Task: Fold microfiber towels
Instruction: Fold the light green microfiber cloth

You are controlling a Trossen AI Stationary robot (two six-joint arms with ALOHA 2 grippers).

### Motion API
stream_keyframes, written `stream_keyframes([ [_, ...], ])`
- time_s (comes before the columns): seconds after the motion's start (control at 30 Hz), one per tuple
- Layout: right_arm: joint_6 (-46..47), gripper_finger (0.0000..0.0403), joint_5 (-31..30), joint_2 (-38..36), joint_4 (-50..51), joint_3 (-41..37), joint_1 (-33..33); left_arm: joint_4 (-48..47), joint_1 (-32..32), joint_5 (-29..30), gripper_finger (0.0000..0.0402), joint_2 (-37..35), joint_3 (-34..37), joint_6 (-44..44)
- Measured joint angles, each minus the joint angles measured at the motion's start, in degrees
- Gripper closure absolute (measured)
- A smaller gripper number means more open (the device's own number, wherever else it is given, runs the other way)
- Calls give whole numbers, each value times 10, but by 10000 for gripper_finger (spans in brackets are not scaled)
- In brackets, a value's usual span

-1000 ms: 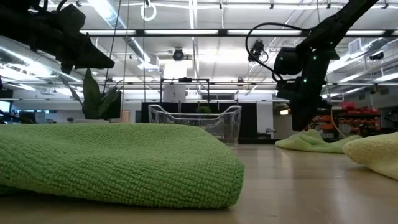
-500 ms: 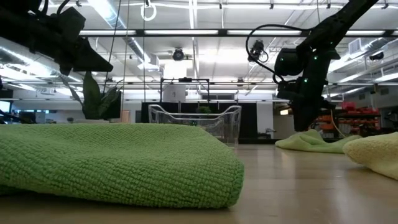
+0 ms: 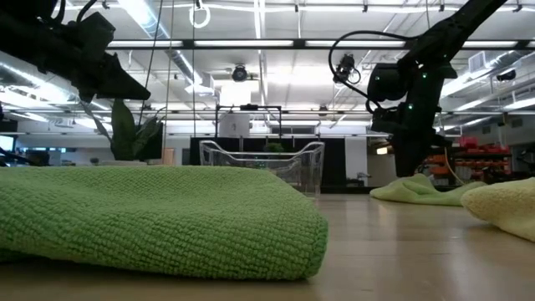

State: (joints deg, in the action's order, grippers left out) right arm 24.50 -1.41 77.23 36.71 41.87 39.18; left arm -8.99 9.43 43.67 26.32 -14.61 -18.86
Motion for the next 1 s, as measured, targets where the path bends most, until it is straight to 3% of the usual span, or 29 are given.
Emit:
stream_keyframes([
  [0.4, 5, 332, -17, 4, 0, 0, 1, 1, 0, 0, 356, 0, 0, -7],
  [0.7, -25, 332, -22, 75, -22, 0, 25, 1, 0, 0, 367, 0, 0, -15],
  [1.0, -77, 331, -30, 67, -22, 59, 28, 1, 0, 0, 358, 0, 0, -15],
])
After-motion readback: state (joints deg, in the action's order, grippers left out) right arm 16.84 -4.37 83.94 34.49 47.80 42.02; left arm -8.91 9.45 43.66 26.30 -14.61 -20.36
